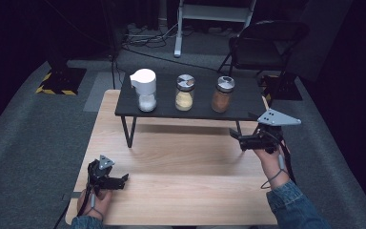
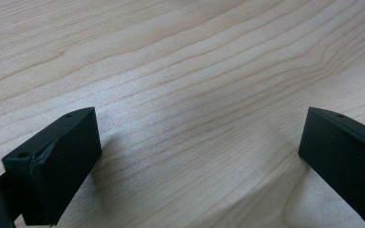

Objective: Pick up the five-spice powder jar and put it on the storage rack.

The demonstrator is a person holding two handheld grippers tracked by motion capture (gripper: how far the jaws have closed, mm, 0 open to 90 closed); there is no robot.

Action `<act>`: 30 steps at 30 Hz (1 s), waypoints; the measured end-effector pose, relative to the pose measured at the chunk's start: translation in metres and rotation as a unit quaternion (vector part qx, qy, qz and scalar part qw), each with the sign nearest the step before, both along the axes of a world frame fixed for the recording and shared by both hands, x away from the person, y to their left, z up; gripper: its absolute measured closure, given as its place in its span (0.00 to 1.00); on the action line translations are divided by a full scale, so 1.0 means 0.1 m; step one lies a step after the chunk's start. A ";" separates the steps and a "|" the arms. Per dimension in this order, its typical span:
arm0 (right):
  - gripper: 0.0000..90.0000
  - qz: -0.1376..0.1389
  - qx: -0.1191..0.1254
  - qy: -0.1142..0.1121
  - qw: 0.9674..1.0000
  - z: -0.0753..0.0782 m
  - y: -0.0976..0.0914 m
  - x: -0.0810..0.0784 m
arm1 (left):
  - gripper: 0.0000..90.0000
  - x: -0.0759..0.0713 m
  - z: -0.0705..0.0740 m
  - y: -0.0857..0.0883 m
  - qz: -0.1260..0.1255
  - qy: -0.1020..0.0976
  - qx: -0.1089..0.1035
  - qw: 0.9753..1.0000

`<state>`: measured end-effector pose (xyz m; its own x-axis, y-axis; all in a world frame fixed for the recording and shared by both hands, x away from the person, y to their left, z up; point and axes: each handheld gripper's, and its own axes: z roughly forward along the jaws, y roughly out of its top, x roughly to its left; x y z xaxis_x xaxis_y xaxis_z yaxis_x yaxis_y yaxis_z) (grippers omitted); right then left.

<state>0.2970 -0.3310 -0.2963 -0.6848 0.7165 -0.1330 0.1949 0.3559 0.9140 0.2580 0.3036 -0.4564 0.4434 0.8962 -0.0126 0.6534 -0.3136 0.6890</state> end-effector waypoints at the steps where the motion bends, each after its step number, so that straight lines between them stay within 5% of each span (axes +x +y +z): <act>1: 0.07 0.001 0.000 0.001 1.000 -0.02 0.00 0.00 | 0.00 0.00 0.00 0.00 0.000 0.000 0.000 1.000; 30: 0.05 -0.001 0.002 0.046 0.999 -0.62 -0.14 -0.04 | 0.00 0.00 0.00 0.00 0.002 0.000 0.000 1.000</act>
<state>0.2928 -0.3449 -0.3580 -0.6920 0.7188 -0.0664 0.2789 0.3511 0.8938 0.2576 0.3032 -0.4564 0.4407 0.8975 -0.0129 0.6544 -0.3114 0.6891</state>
